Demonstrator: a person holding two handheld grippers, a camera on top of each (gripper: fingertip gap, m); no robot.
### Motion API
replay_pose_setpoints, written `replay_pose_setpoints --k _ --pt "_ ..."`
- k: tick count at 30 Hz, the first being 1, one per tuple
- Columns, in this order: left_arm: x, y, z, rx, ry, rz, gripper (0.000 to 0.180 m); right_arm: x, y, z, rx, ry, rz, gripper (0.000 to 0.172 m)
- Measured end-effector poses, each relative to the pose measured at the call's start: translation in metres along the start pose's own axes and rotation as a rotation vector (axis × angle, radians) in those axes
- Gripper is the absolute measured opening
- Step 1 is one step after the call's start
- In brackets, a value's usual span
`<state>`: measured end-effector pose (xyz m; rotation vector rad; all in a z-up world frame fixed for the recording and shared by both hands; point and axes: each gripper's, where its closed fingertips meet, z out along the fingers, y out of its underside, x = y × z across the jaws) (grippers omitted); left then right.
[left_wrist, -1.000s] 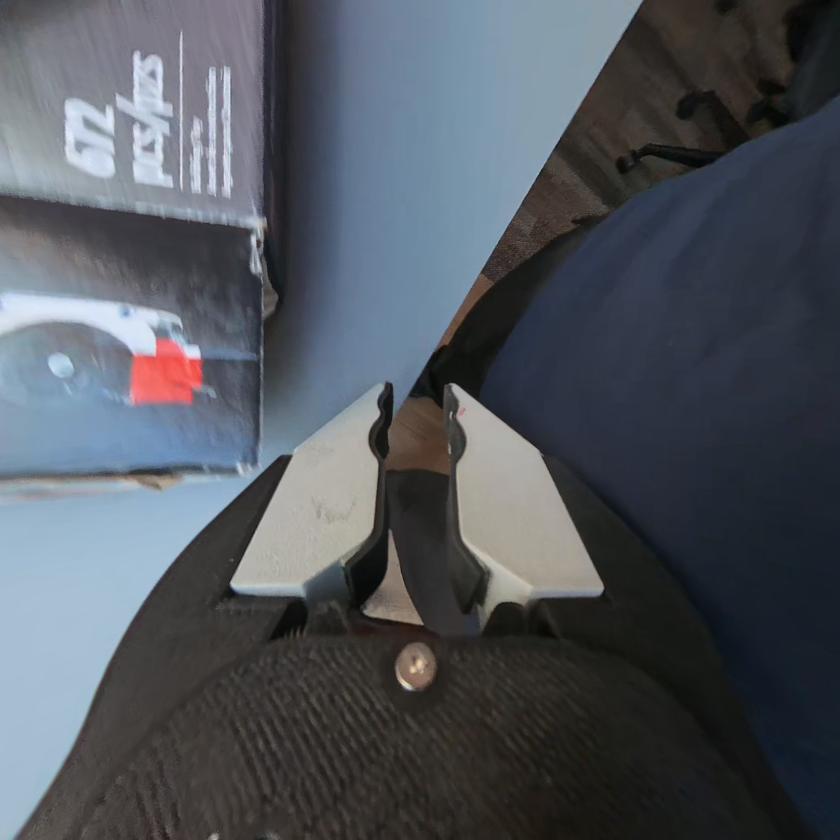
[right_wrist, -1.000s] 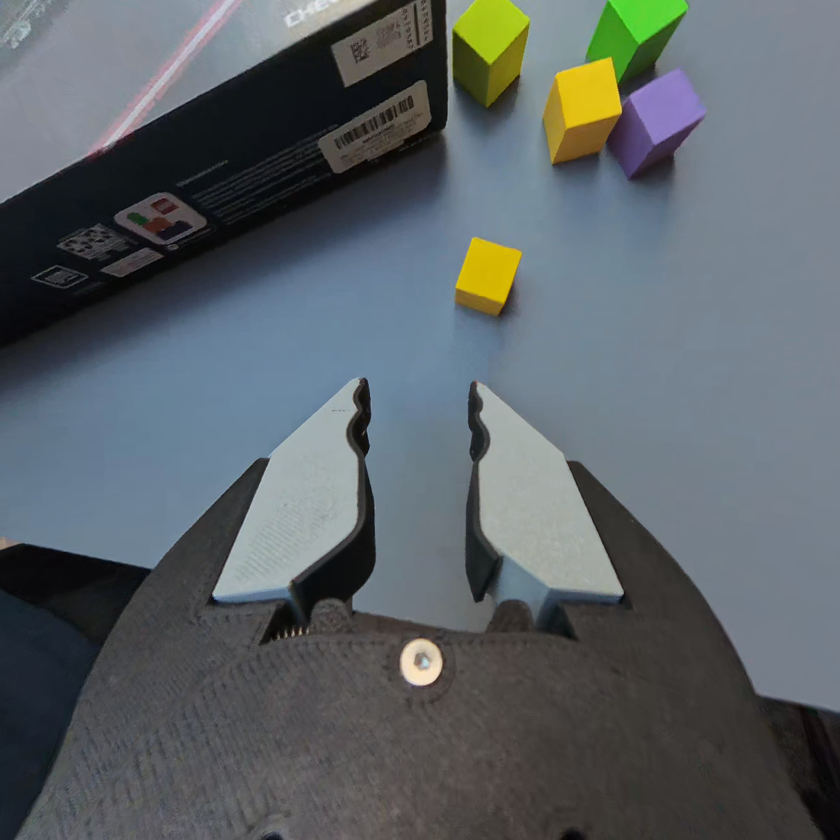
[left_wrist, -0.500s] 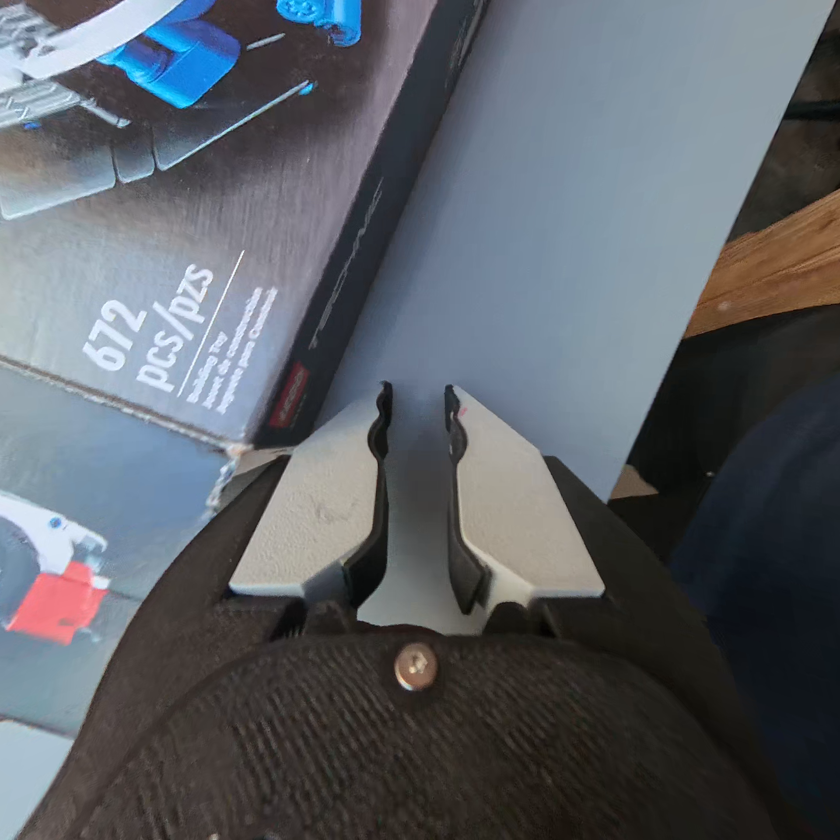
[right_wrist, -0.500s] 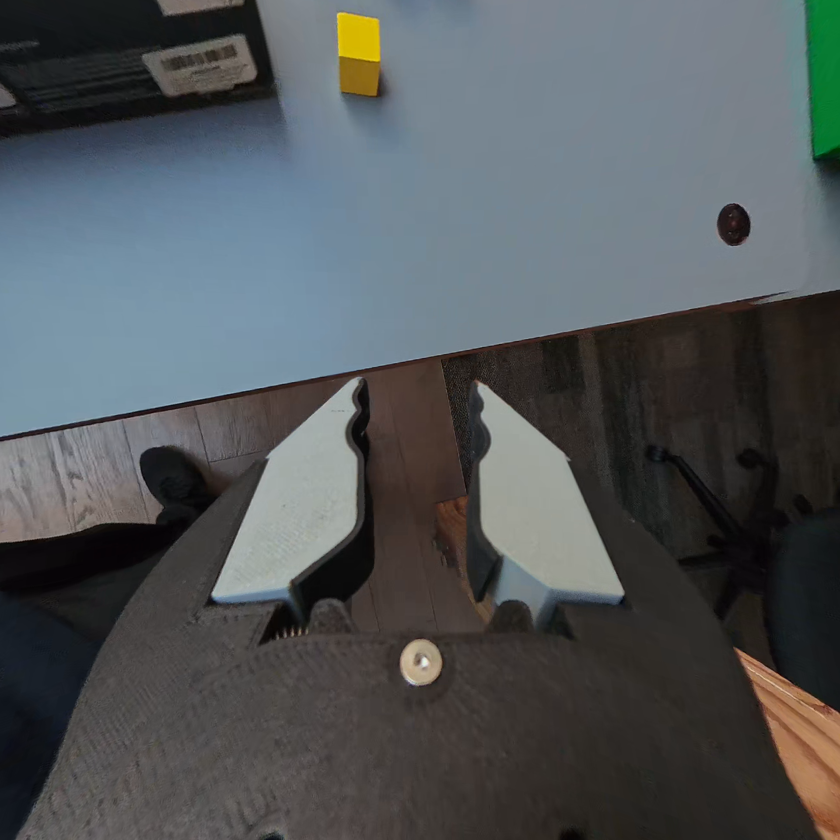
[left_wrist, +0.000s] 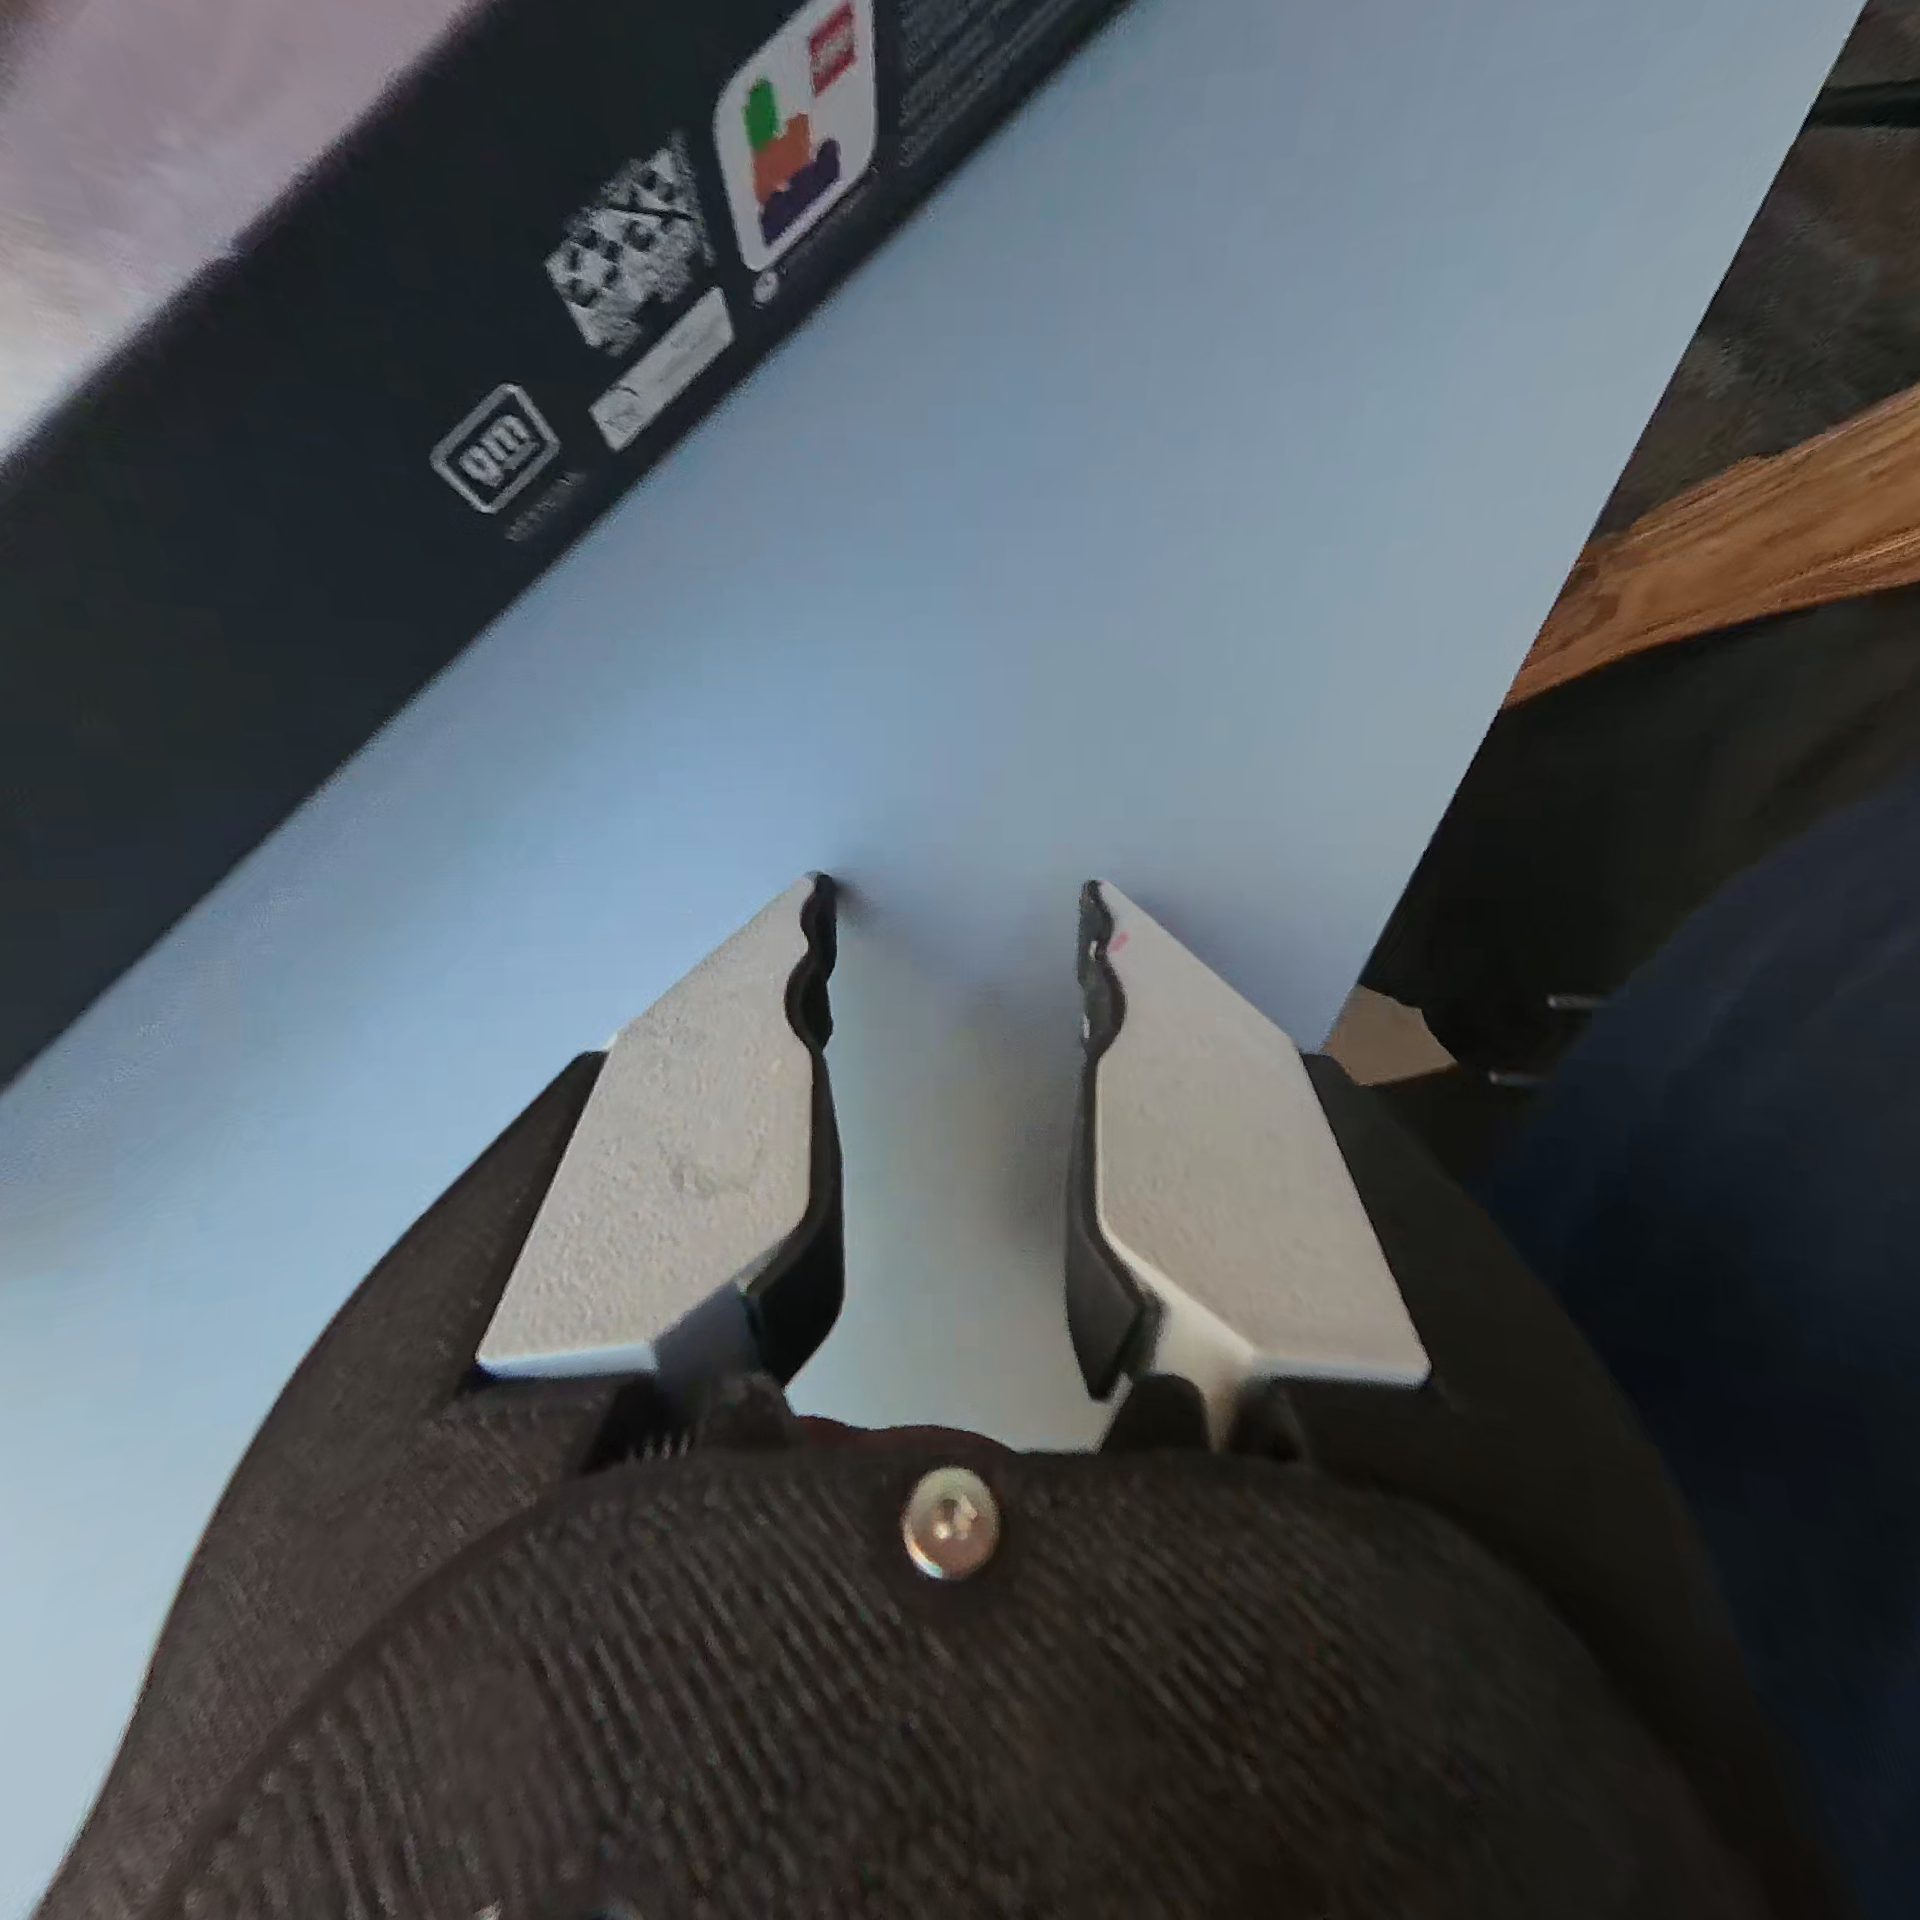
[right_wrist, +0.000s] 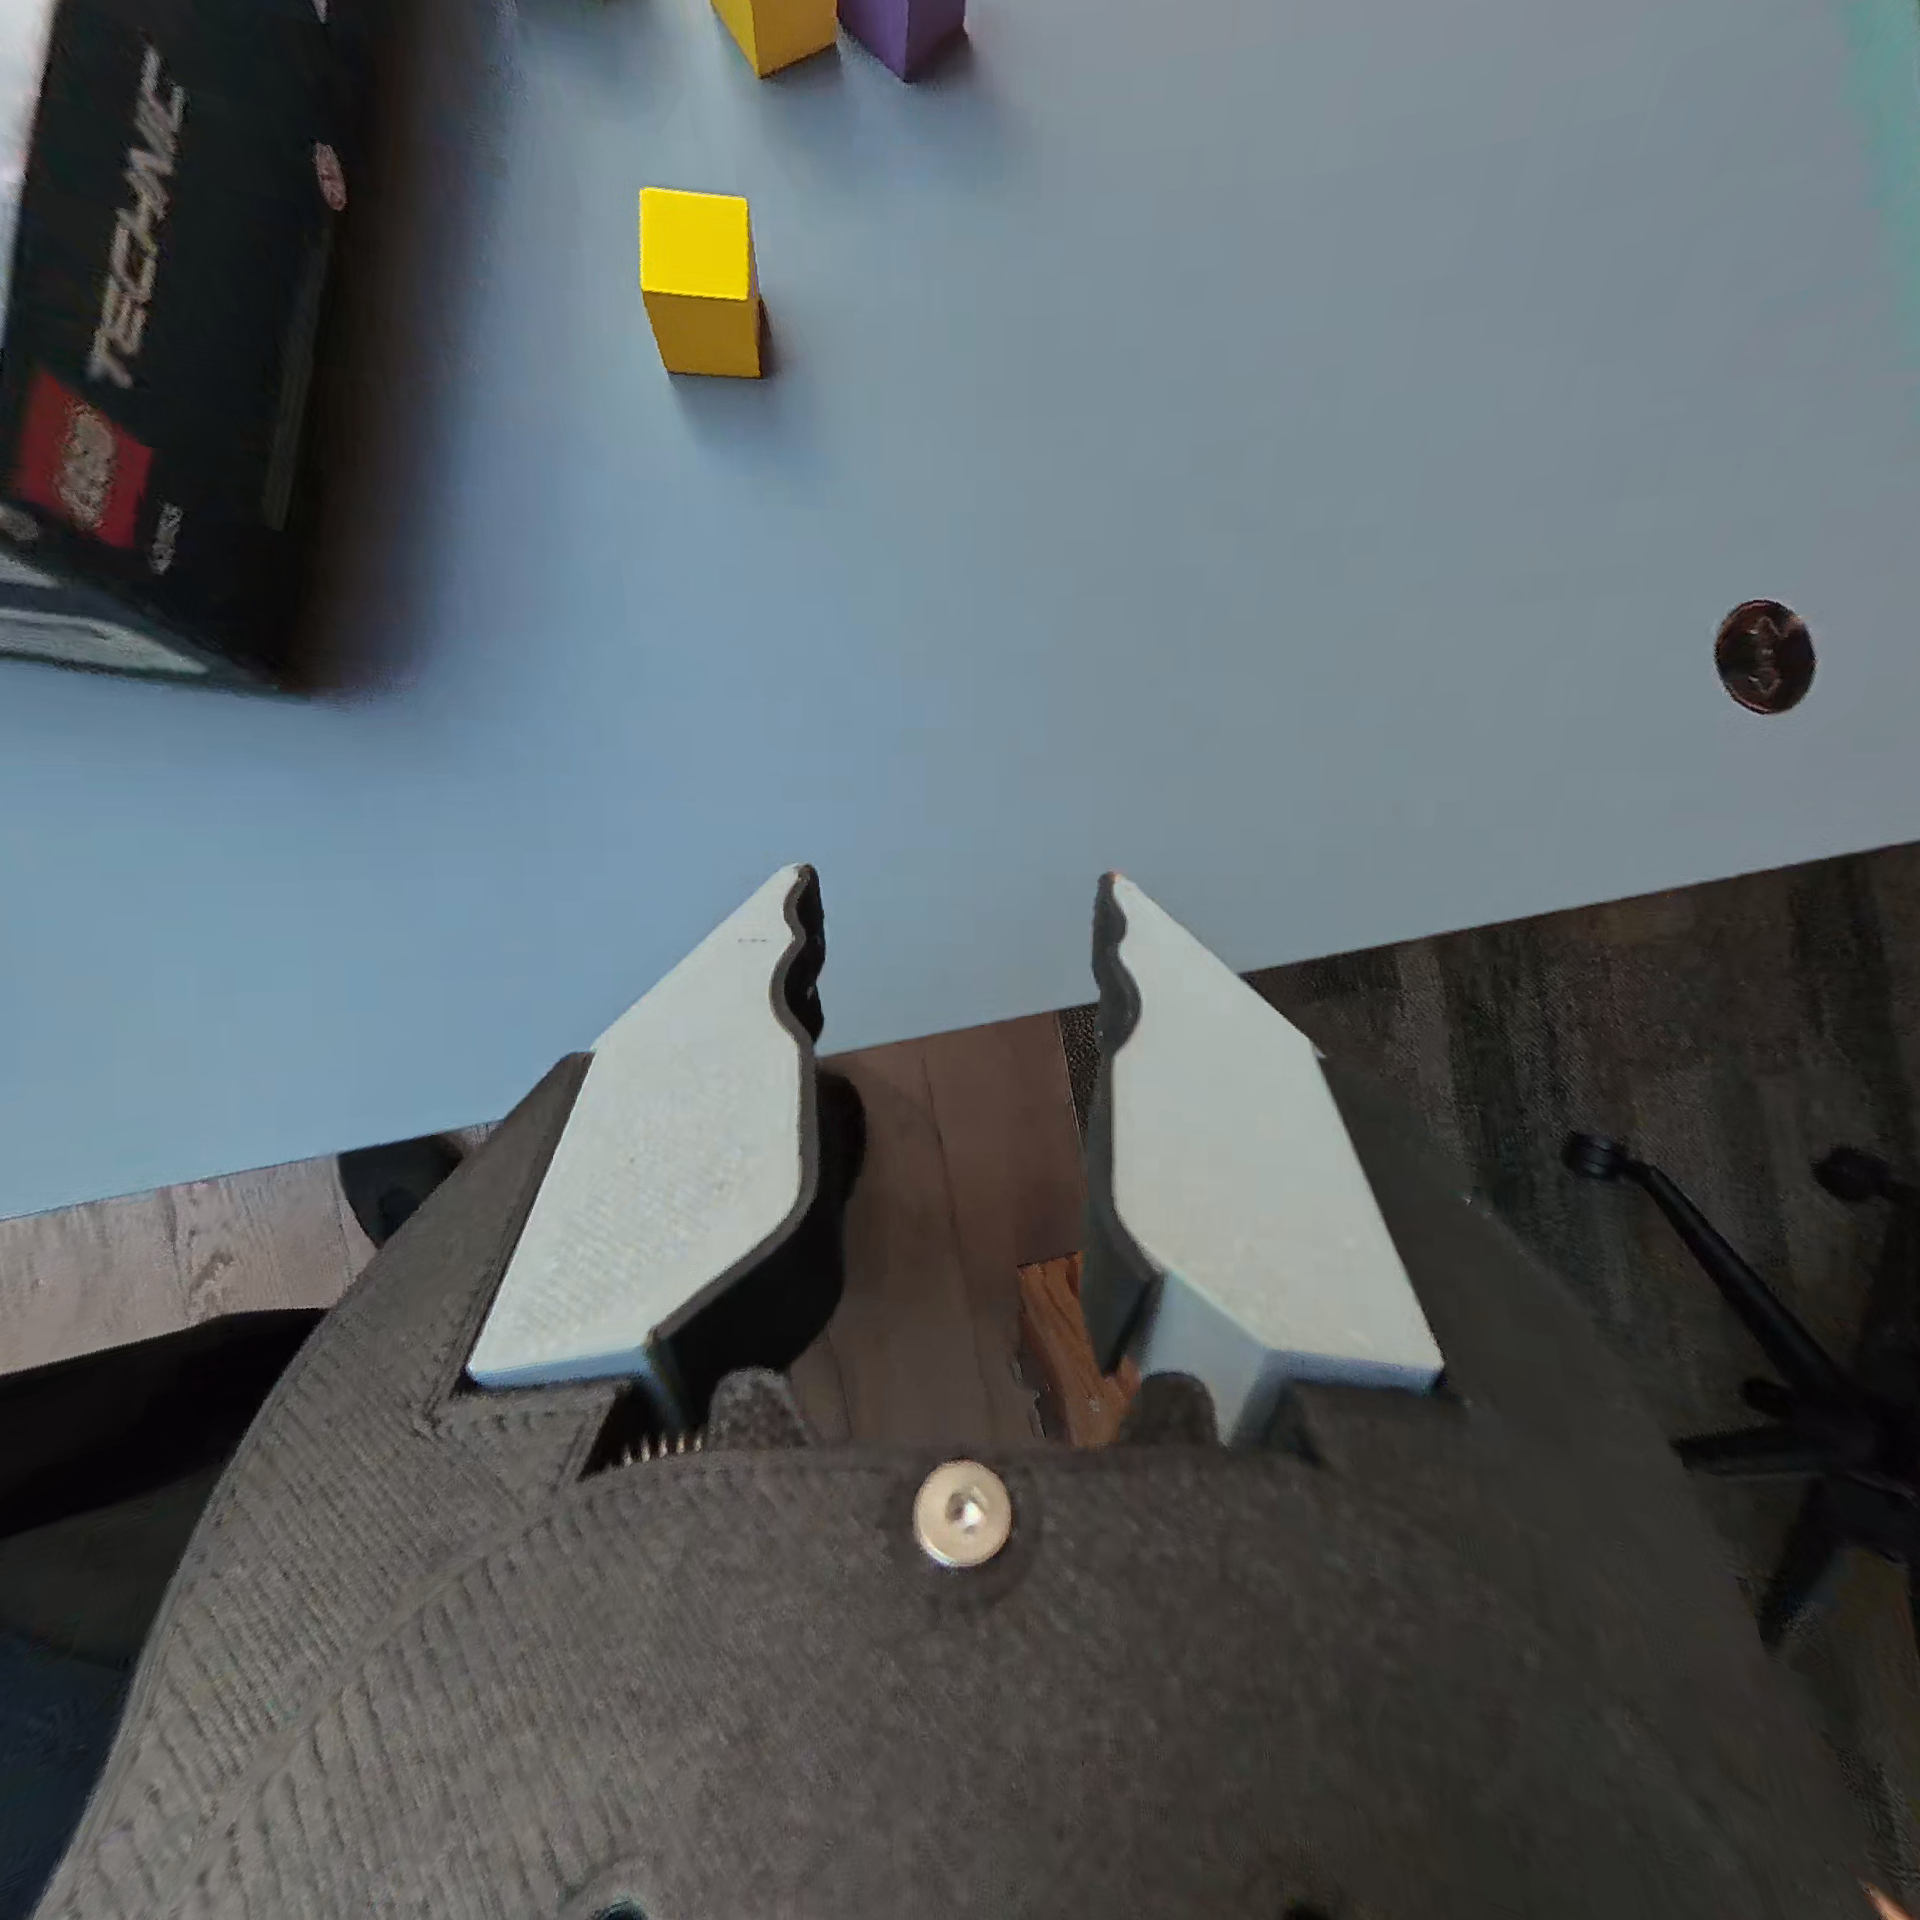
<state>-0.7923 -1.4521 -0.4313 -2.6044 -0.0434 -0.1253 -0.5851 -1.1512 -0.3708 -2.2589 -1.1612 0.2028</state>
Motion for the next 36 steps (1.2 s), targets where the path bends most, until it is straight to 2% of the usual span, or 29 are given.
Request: replay_pose_setpoints --k 5,12,16,20,24,27,33,36 --pt "0.021 -0.008 0.003 -0.076 -0.068 -0.020 0.045 0.017 -0.022 0.040 0.064 -0.118 0.023 0.049" --pt "0.043 -0.053 0.023 -0.111 -0.144 -0.051 0.047 0.070 -0.098 0.086 0.256 -0.209 -0.002 0.053" --pt "0.049 -0.069 0.039 -0.118 -0.166 -0.031 0.046 0.088 -0.129 0.109 0.348 -0.235 -0.005 0.052" --pt "0.047 -0.086 0.054 -0.077 -0.177 -0.006 0.045 0.082 -0.146 0.126 0.426 -0.295 -0.015 0.052" --pt "0.037 -0.112 0.071 0.045 -0.203 0.004 0.043 0.066 -0.150 0.137 0.503 -0.361 -0.053 0.052" --pt "0.036 -0.126 0.081 0.129 -0.194 -0.042 0.036 0.057 -0.161 0.131 0.570 -0.418 -0.059 0.055" --pt "0.033 -0.130 0.083 0.243 -0.225 -0.085 0.042 0.047 -0.175 0.130 0.613 -0.480 -0.040 0.058" --pt "0.035 -0.128 0.082 0.247 -0.234 -0.108 0.040 0.046 -0.180 0.132 0.619 -0.474 -0.035 0.057"
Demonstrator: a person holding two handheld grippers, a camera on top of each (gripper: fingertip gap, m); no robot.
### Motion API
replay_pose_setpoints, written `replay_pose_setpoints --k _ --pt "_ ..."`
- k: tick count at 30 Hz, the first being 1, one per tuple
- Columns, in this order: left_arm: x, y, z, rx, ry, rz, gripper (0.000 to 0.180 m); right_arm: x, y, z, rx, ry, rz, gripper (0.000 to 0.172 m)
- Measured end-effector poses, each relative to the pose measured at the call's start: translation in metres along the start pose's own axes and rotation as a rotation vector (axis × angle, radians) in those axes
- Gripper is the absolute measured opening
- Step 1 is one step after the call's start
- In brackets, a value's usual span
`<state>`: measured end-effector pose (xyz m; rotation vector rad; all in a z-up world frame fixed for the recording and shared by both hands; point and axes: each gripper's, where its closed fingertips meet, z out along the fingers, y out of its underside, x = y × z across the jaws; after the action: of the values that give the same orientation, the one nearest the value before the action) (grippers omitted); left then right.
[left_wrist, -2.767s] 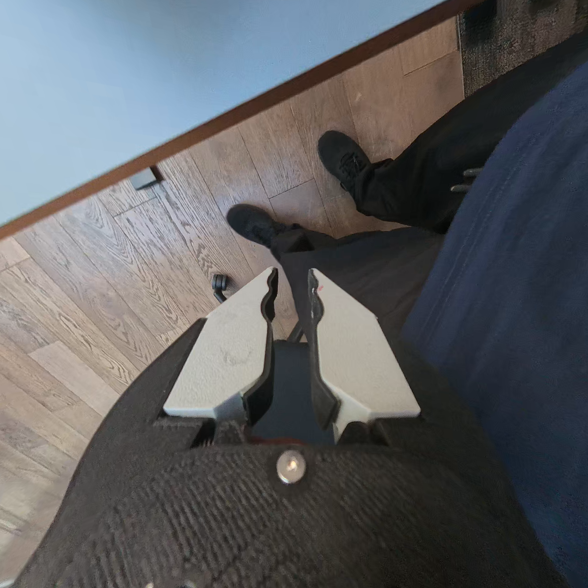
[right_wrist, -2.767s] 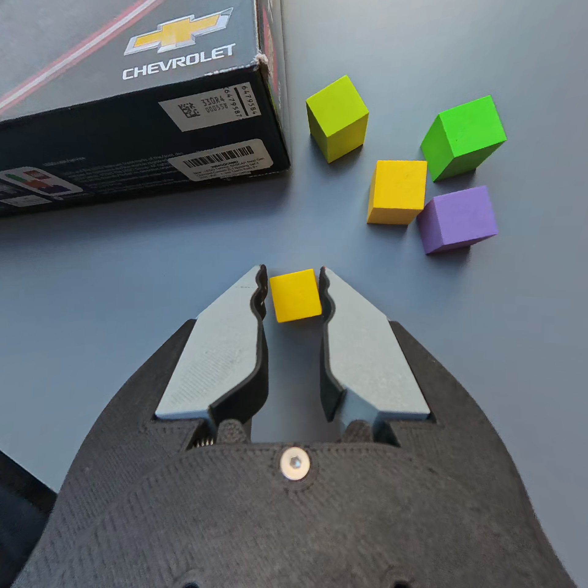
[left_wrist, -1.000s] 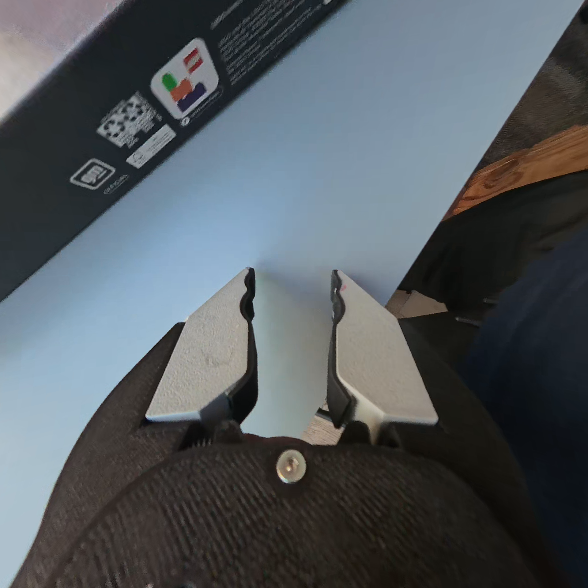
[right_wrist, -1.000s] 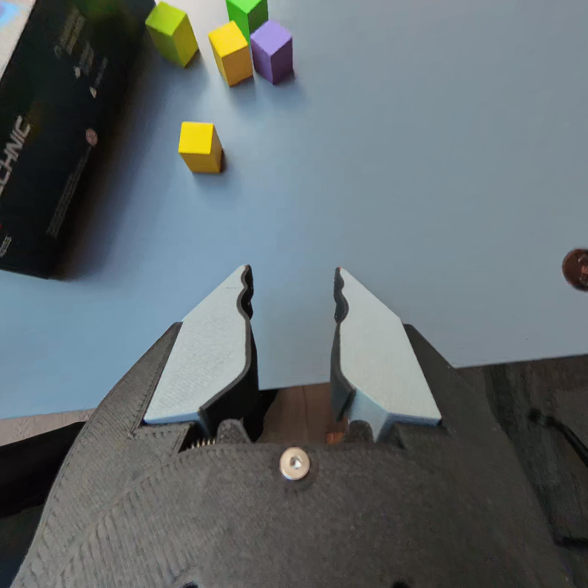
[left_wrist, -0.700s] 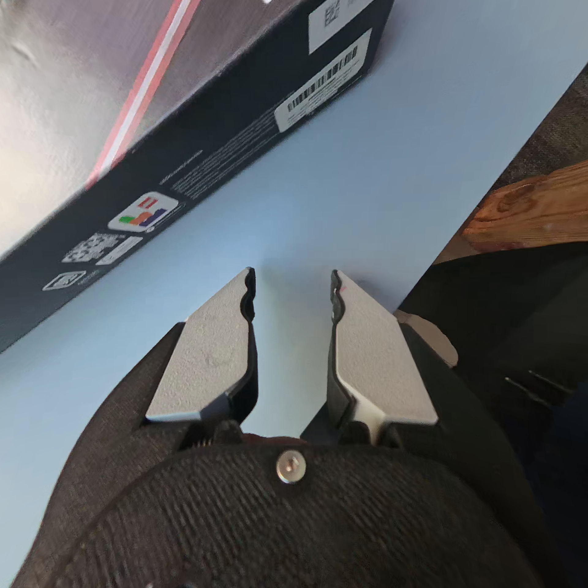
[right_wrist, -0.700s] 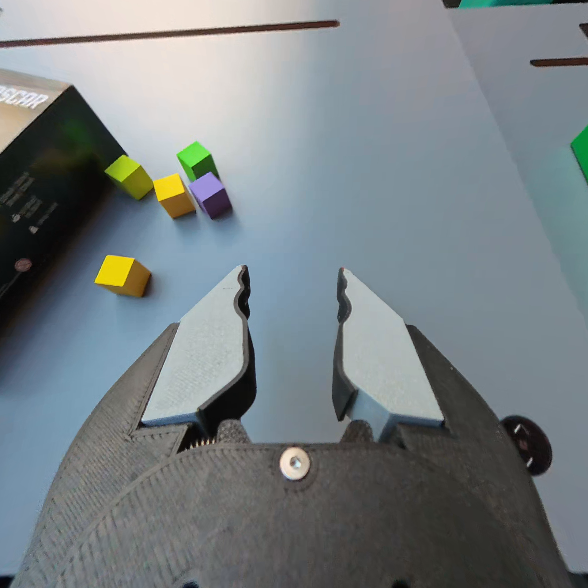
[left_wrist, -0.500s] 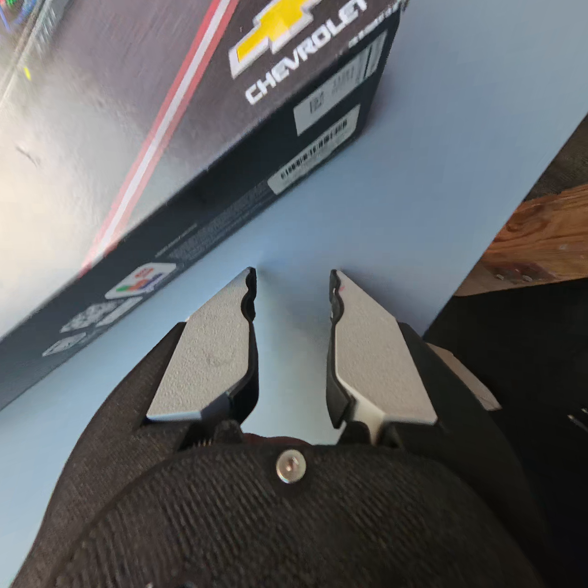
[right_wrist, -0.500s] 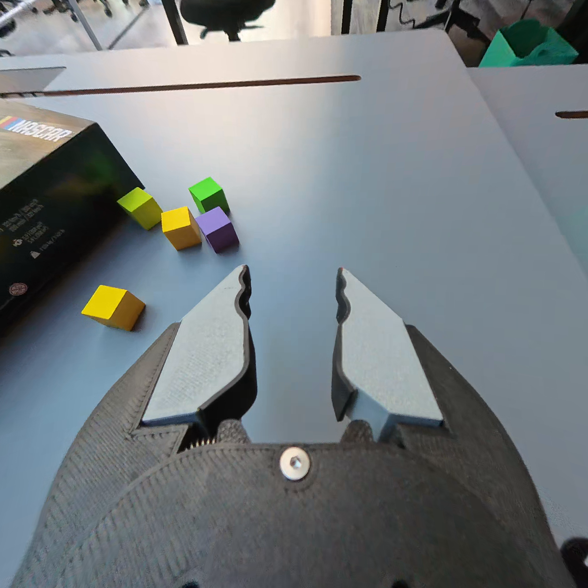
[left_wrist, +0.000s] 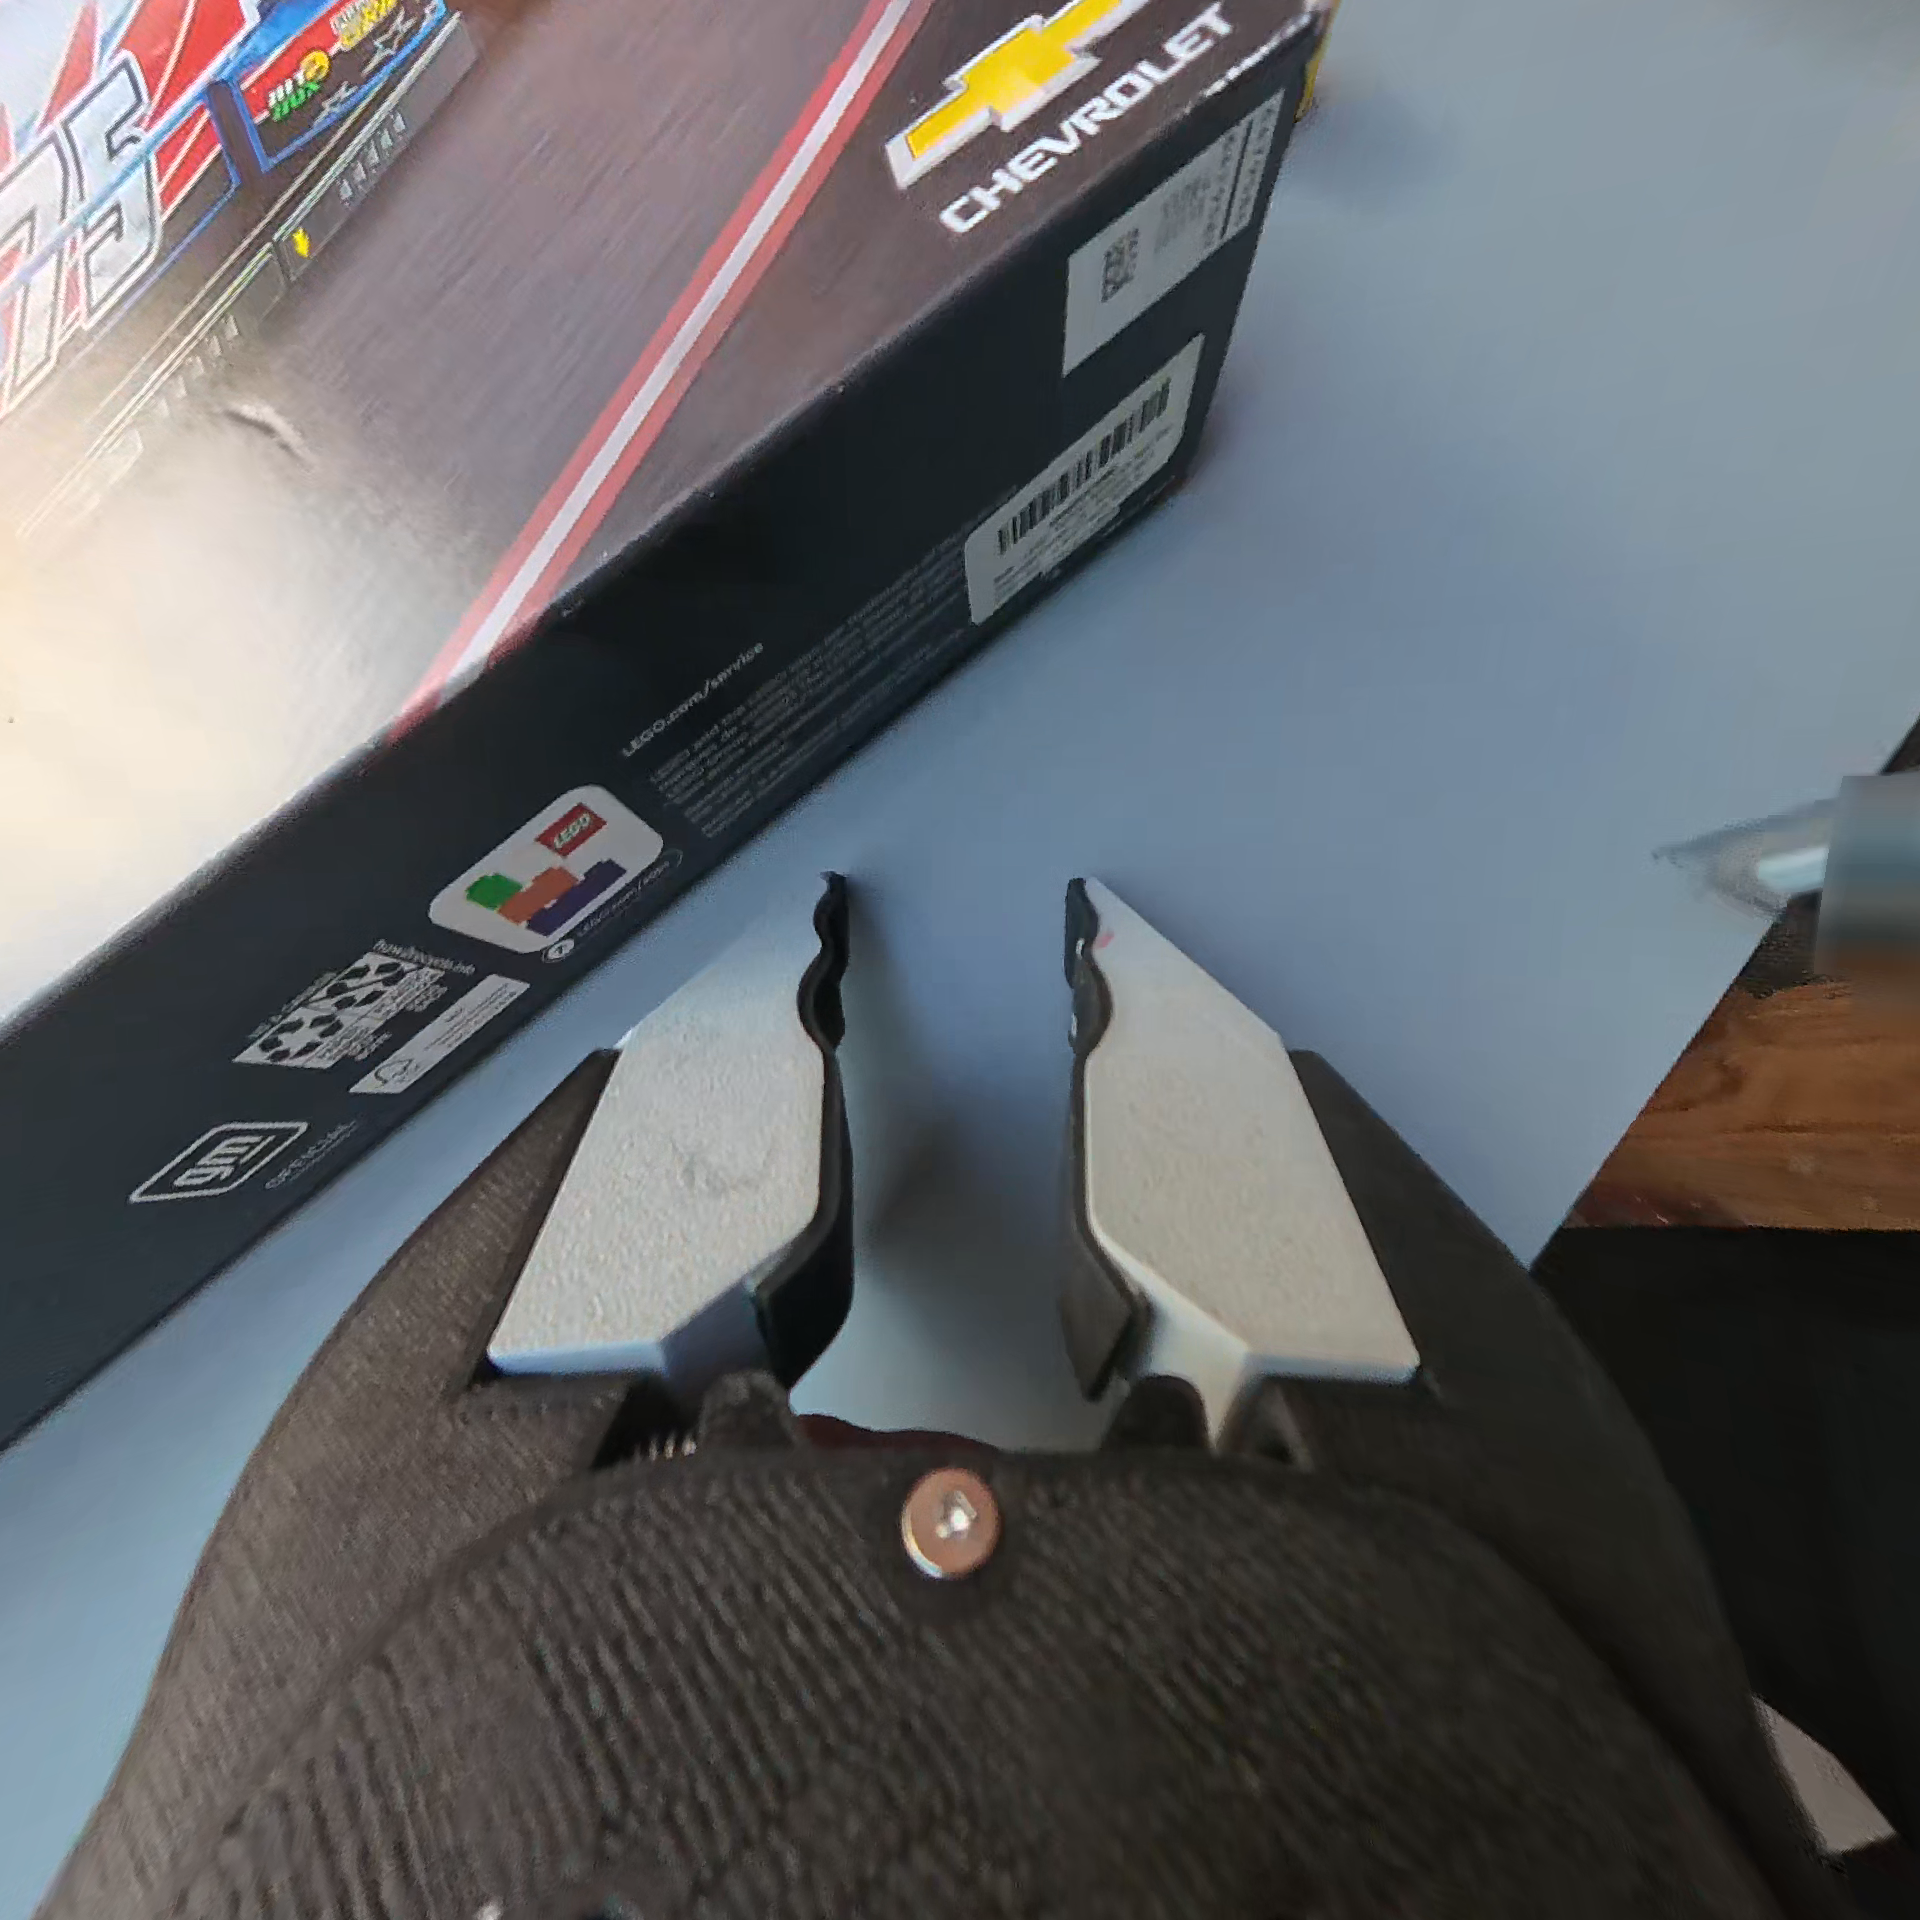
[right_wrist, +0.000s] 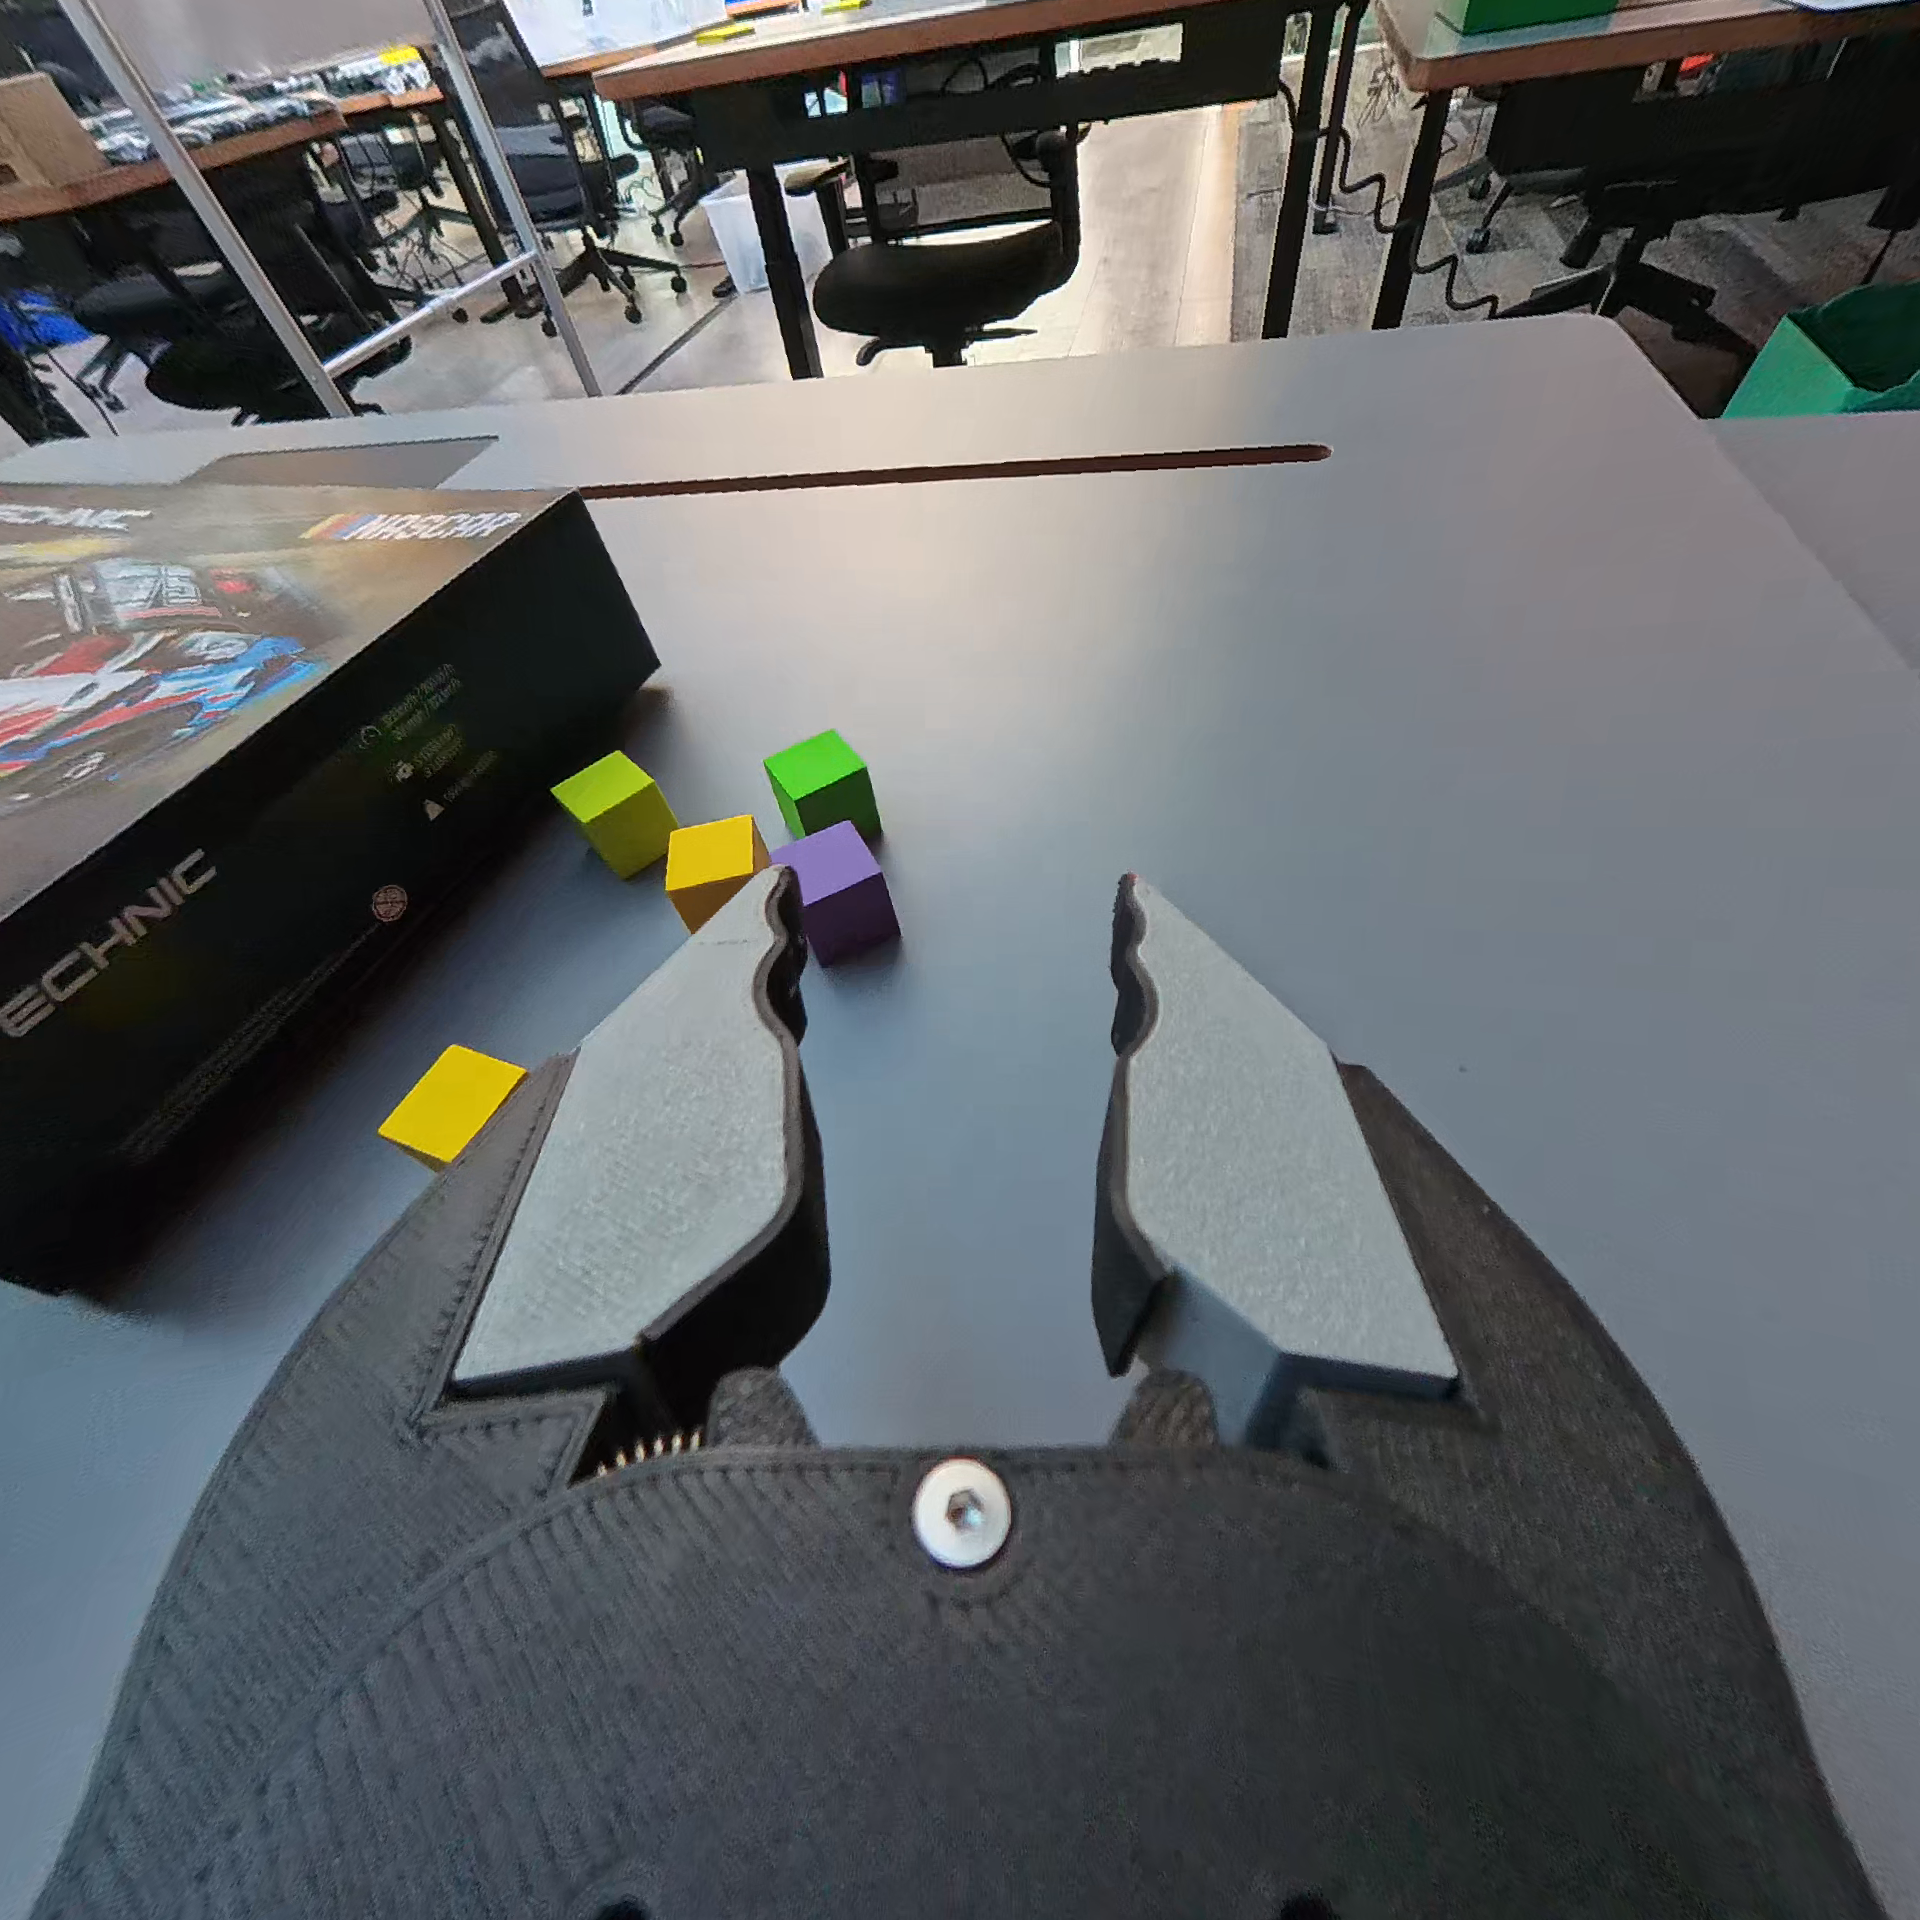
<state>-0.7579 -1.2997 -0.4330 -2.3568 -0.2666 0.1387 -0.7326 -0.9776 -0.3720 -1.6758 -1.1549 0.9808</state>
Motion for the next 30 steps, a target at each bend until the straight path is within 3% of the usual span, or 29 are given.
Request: replay_pose_setpoints --k 30 --pt "0.0061 0.0015 -0.0024 -0.048 -0.016 0.046 0.034 -0.0014 -0.0060 -0.0035 0.042 -0.036 0.012 0.056"
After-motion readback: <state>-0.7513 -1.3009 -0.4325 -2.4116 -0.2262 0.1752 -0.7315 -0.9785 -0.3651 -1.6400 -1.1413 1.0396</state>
